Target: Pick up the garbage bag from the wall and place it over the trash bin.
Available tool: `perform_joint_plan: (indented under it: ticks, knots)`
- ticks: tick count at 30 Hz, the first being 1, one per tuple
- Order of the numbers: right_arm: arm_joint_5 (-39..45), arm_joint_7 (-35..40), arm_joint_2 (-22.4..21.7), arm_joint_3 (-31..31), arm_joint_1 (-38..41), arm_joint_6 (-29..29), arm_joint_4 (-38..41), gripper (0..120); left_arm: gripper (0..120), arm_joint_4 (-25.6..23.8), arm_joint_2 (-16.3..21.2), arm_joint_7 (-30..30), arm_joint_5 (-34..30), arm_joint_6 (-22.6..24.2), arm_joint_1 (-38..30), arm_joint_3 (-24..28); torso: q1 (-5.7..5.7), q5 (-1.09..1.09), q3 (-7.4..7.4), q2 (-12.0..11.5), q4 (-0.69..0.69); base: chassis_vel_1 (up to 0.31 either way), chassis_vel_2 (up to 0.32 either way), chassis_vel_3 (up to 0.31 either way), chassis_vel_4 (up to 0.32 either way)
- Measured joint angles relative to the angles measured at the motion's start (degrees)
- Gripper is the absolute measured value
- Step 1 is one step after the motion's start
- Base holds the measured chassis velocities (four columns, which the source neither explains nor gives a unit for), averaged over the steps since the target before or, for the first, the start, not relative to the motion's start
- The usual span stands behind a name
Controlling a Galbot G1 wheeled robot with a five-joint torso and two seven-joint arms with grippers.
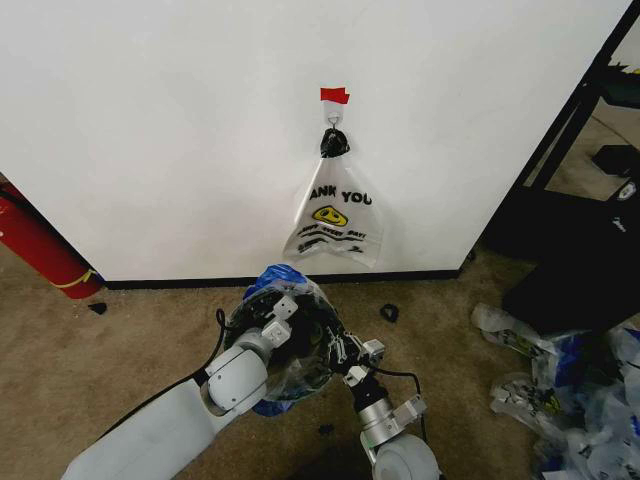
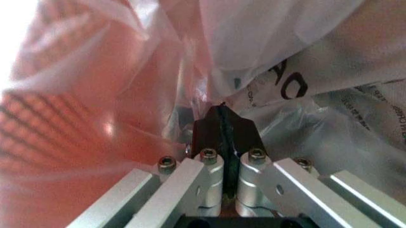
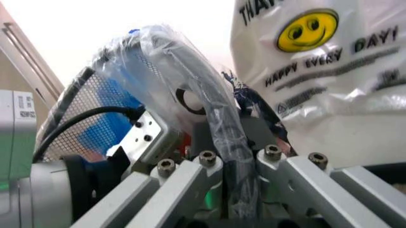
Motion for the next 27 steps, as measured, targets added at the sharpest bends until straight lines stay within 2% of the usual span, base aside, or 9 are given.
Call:
perform_joint_plan:
  ticks: [8,13,14,16,19,20,23,26,27]
  knots:
    - [-0.95,-0.32,0.33,0.53,0.4,1.16,-0.43,1,0,-4.21,0.51,1.85,-1.89,-0.44,1.77,0.13,0.0,0.0,0.0,0.0,0.0,0.0,0.0,0.0,0.0]
    - [1.32,0.05,0.61,1.42,1.36,1.16,-1.63,1,0,-10.78,1.65,4.64,-7.05,-4.2,5.71,-2.5,0.0,0.0,0.0,0.0,0.0,0.0,0.0,0.0,0.0]
    - [1.32,0.05,0.61,1.42,1.36,1.16,-1.63,1,0,-10.78,1.65,4.64,-7.05,-4.2,5.71,-2.5,0.0,0.0,0.0,0.0,0.0,0.0,0.0,0.0,0.0]
    - [7.92,0.57,0.84,1.66,2.15,-0.37,-1.96,1,0,-17.42,2.36,7.52,-10.23,-9.72,10.93,-6.46,0.0,0.0,0.0,0.0,-0.01,0.0,0.0,0.0,0.0]
    - [18.7,1.59,1.15,2.48,2.88,-2.68,-1.71,1,11,-22.58,3.59,13.01,-8.53,-15.88,17.85,-12.64,0.0,0.0,-0.01,0.0,0.01,0.0,0.0,0.0,0.0]
    - [18.7,1.59,1.15,2.48,2.88,-2.68,-1.71,1,11,-22.58,3.59,13.01,-8.53,-15.88,17.85,-12.64,0.0,0.0,-0.01,0.0,0.01,0.0,0.0,0.0,0.0]
    - [25.0,6.1,1.87,4.28,3.58,-3.87,-1.26,1,23,-25.43,5.66,13.78,-8.28,-18.27,22.87,-16.15,0.0,0.0,0.0,0.0,0.0,0.0,0.0,0.0,0.0]
    - [27.34,11.01,2.77,5.66,3.72,-5.07,-0.3,1,36,-27.76,7.35,14.03,-8.32,-19.54,26.43,-19.37,0.0,0.0,-0.01,0.0,0.0,0.0,0.0,0.0,0.0]
    - [27.34,11.01,2.77,5.66,3.72,-5.07,-0.3,1,36,-27.76,7.35,14.03,-8.32,-19.54,26.43,-19.37,0.0,0.0,-0.01,0.0,0.0,0.0,0.0,0.0,0.0]
